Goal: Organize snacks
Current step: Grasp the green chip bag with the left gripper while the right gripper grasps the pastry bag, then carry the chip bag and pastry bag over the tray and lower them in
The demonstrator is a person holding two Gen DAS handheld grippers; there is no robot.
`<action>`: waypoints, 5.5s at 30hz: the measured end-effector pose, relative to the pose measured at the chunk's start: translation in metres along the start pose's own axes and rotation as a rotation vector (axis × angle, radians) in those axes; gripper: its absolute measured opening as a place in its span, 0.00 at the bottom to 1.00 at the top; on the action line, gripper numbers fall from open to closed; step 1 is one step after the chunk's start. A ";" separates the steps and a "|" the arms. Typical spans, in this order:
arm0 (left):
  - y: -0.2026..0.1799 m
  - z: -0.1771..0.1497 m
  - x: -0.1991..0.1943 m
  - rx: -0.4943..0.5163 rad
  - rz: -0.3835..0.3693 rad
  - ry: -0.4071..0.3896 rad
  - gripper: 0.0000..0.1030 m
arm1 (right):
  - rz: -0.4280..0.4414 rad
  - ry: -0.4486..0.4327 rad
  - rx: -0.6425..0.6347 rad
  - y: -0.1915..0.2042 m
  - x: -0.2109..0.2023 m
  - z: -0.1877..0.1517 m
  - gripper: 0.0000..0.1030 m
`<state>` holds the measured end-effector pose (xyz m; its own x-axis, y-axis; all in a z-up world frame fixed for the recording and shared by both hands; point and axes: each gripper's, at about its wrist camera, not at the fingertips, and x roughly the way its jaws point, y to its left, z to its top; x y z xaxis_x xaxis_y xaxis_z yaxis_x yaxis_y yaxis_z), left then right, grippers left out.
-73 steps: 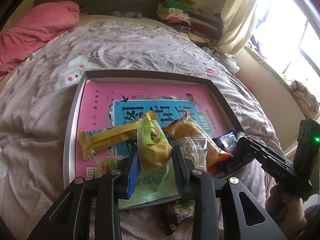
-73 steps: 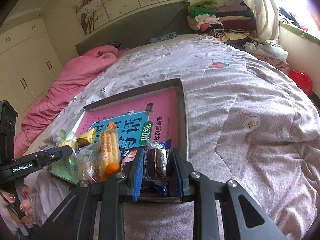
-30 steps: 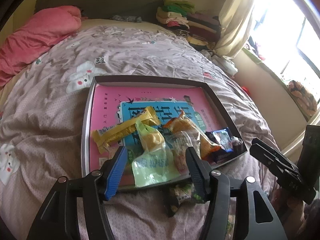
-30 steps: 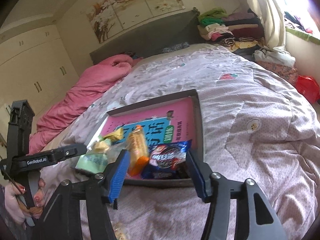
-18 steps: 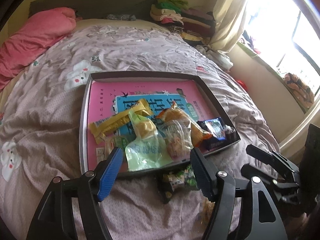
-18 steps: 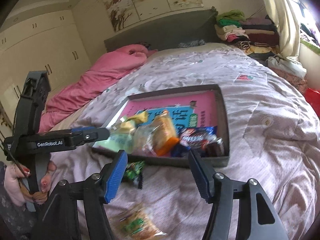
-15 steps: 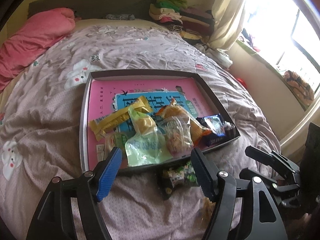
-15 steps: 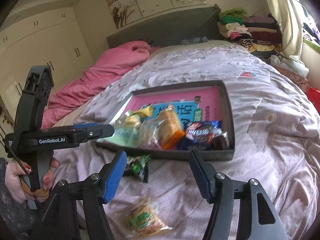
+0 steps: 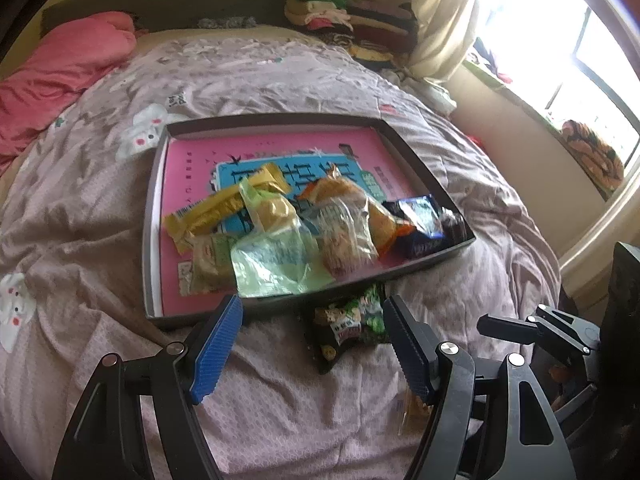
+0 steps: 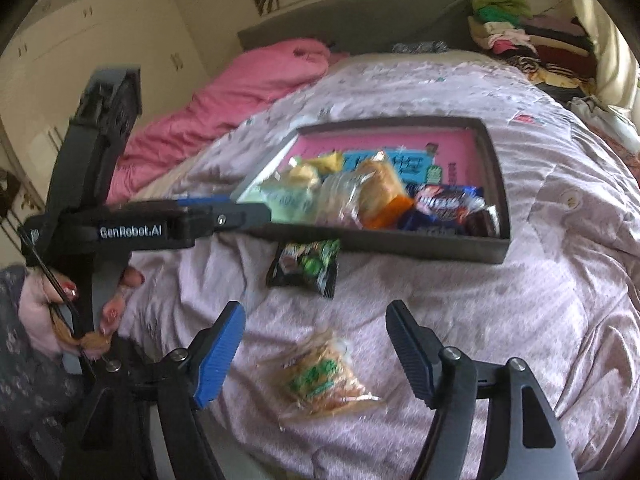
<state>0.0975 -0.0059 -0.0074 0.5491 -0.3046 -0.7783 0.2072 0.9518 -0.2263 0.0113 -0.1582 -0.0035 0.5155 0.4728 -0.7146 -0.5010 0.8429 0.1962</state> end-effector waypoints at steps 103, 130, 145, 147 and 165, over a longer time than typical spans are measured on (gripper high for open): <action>0.066 0.017 0.002 -0.144 0.161 -0.079 0.54 | -0.070 -0.062 -0.017 -0.028 0.030 0.033 0.60; 0.065 0.022 0.019 -0.135 0.125 -0.071 0.54 | 0.039 -0.142 0.183 -0.016 0.040 0.041 0.42; 0.066 0.028 0.027 -0.124 0.123 -0.070 0.54 | -0.115 -0.209 0.190 -0.052 0.039 0.072 0.42; 0.066 0.028 0.027 -0.124 0.124 -0.069 0.54 | -0.115 -0.201 0.184 -0.052 0.042 0.072 0.42; 0.067 0.028 0.028 -0.127 0.125 -0.074 0.57 | -0.161 -0.194 0.186 -0.061 0.051 0.069 0.58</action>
<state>0.1499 0.0479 -0.0280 0.6232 -0.1808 -0.7609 0.0325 0.9781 -0.2058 0.1160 -0.1682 -0.0056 0.7101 0.3548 -0.6081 -0.2756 0.9349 0.2237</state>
